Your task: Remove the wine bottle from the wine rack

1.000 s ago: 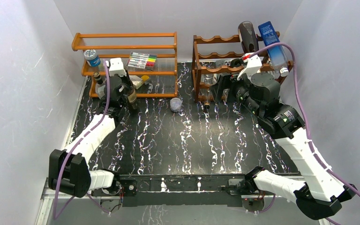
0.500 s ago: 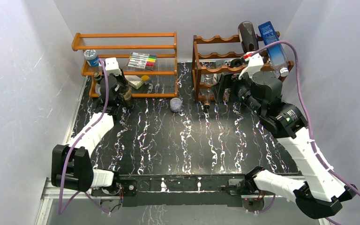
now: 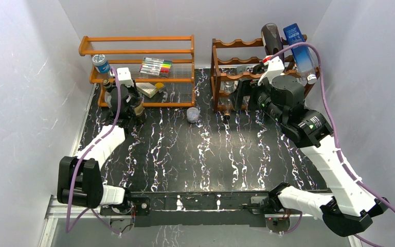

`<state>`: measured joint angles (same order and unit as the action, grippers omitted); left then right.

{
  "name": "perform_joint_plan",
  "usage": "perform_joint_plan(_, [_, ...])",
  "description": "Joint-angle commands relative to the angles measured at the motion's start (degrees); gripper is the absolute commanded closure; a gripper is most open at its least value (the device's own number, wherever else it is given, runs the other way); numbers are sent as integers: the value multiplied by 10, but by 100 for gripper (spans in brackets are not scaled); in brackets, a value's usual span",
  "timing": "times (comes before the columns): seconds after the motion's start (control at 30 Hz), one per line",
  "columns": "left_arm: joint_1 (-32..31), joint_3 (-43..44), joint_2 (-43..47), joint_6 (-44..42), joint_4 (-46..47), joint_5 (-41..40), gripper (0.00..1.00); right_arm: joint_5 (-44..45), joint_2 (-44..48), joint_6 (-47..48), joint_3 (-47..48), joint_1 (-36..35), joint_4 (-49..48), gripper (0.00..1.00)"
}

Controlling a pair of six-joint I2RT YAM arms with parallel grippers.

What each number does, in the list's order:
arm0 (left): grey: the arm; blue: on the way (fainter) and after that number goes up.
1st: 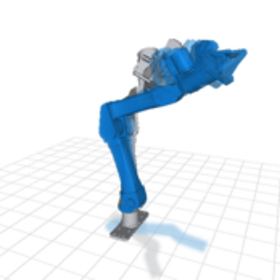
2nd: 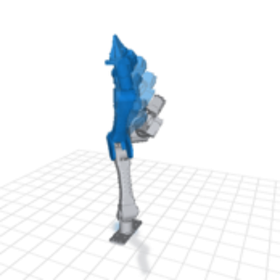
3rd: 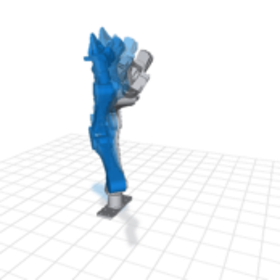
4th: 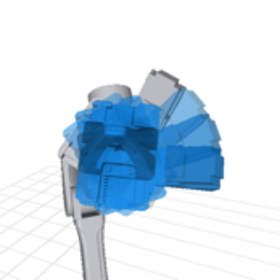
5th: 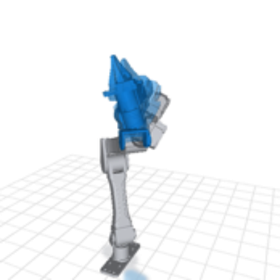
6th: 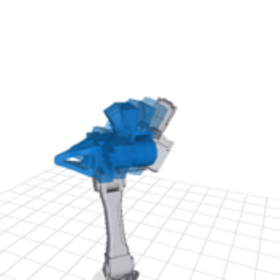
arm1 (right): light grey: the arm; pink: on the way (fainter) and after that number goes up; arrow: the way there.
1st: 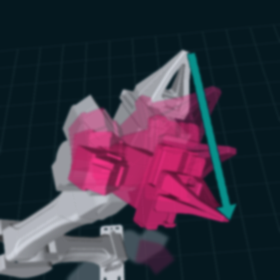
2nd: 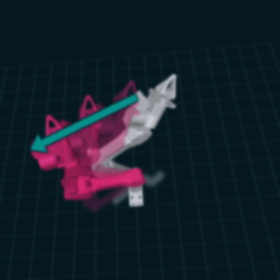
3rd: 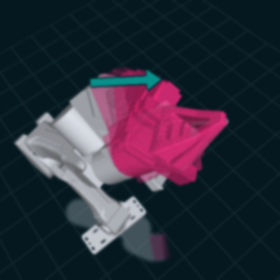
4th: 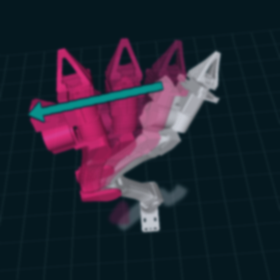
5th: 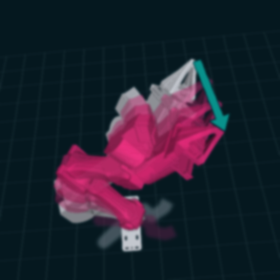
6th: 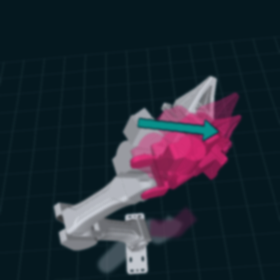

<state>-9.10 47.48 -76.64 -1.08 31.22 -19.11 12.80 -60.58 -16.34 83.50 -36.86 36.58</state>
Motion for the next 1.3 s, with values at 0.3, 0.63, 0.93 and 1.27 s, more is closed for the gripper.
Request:
perform_joint_plan(0.3, [-5,34,67,-12,-14,-17,2,-17,-28,-10,53,-1,-1,2])
perform_joint_plan(0.63, [-72,47,151,-53,-31,49,2,-7,-43,-17,45,-1,11,2])
perform_joint_plan(0.93, [-187,12,140,-45,5,103,2,1,-87,-43,-11,-1,5,2])
perform_joint_plan(1.27, [-239,0,113,-67,18,106,2,128,-204,43,177,28,45,2])
